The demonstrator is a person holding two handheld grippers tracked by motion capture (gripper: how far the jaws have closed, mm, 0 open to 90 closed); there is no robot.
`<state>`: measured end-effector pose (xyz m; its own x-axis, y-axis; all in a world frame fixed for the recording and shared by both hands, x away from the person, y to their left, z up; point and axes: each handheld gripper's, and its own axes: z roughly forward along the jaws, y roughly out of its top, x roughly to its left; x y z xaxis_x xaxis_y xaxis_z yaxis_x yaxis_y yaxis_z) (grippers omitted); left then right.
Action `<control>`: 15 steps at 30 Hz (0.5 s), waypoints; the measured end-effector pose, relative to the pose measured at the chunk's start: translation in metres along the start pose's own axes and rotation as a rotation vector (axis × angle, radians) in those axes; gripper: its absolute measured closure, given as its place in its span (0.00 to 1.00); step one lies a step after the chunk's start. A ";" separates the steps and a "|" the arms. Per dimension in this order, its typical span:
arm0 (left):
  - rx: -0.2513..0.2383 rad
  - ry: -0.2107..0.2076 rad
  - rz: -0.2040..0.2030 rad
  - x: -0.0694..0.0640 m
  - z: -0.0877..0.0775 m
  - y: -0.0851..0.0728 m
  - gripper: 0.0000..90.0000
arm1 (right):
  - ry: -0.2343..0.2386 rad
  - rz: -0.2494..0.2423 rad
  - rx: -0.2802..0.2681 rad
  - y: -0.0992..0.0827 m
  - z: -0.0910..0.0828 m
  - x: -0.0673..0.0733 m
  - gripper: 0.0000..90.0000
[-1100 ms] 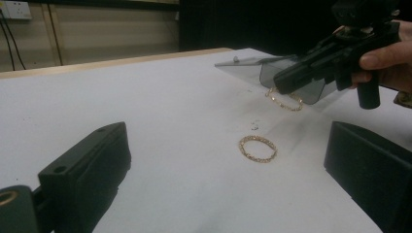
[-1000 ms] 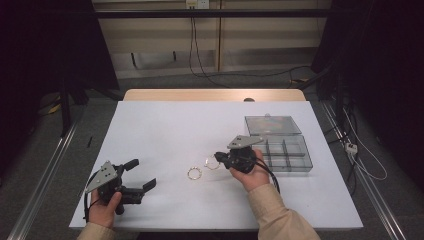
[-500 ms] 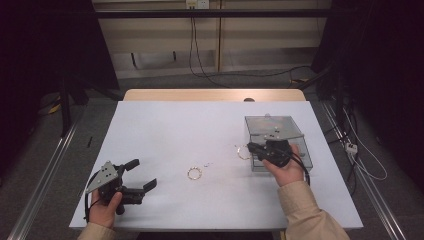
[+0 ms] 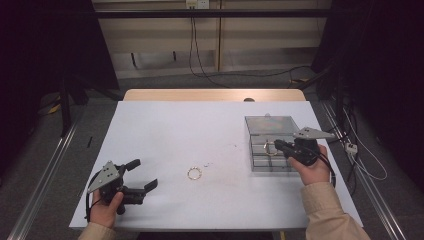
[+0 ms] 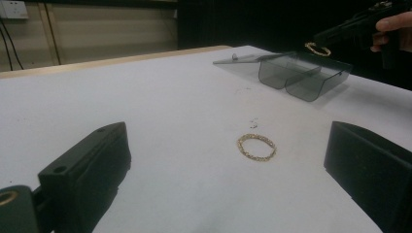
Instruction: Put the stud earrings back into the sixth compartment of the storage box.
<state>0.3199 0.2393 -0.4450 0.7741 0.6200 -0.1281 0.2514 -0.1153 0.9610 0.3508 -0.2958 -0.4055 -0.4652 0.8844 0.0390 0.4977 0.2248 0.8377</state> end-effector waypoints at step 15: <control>-0.005 0.005 -0.010 0.000 0.001 0.000 0.03 | -0.074 0.036 0.010 -0.021 -0.017 -0.033 0.97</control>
<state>0.3202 0.2388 -0.4454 0.7687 0.6249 -0.1363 0.2558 -0.1051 0.9610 0.3436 -0.3363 -0.4151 -0.3912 0.9199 0.0281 0.5208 0.1961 0.8309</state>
